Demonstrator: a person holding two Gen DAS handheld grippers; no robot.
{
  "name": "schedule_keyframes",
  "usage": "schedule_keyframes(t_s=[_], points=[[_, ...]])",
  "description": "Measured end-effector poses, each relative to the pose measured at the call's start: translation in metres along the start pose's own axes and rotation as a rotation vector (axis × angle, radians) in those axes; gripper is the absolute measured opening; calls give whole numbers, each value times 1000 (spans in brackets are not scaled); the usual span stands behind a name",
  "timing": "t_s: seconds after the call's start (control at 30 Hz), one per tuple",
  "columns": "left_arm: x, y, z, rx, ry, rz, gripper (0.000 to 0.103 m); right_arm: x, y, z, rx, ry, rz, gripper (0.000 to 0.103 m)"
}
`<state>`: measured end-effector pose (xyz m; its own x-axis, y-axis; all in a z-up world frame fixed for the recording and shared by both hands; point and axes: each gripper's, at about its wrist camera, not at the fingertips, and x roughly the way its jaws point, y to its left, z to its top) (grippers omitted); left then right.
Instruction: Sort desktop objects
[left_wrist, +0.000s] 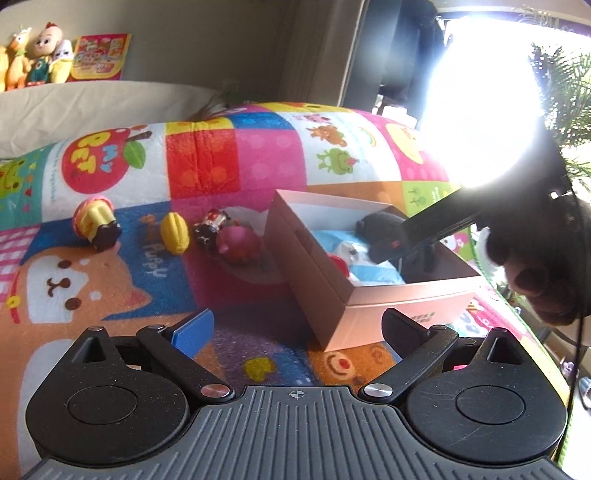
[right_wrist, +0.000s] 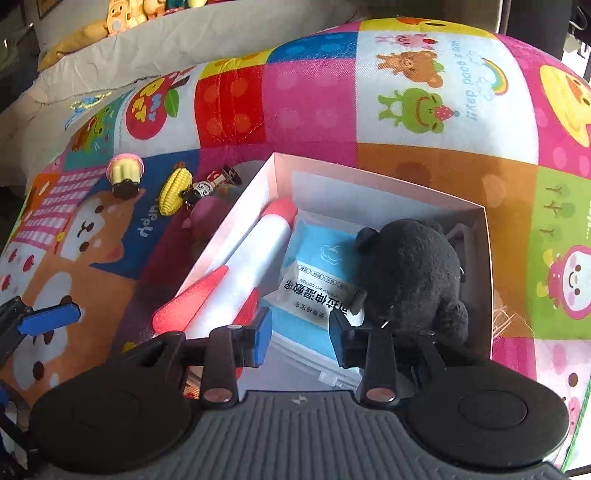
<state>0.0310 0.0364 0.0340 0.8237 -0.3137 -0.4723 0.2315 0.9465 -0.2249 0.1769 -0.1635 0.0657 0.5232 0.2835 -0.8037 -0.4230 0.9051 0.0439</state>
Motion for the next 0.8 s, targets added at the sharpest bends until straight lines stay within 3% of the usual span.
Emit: schedule_keyframes(t_s=[0.1,0.2,0.23,0.27,0.3,0.4,0.57,0.7,0.8], points=[[-2,6,2,-13,-9,25,100,-14,-5,-1,21,-54,-28,35],[-4,15,7,-12,-29,57,100,-38,-6,-18,34,-168,-87,42],[-2,19,11,-4,-30,71,94,-46,-4,-28,29,-210,-95,43],[0,22,14,5,-28,86,78,-54,-2,-38,22,-244,-95,46],[4,26,18,10,-21,100,71,-62,0,-51,21,-282,-96,47],[21,40,32,-8,-18,139,71,-77,6,-91,67,-353,-84,51],[75,59,59,4,2,257,69,-78,29,-152,223,-385,5,52],[121,69,67,15,82,271,60,-74,44,-177,307,-376,54,58],[133,69,65,67,97,306,40,-72,54,-184,260,-377,45,63]])
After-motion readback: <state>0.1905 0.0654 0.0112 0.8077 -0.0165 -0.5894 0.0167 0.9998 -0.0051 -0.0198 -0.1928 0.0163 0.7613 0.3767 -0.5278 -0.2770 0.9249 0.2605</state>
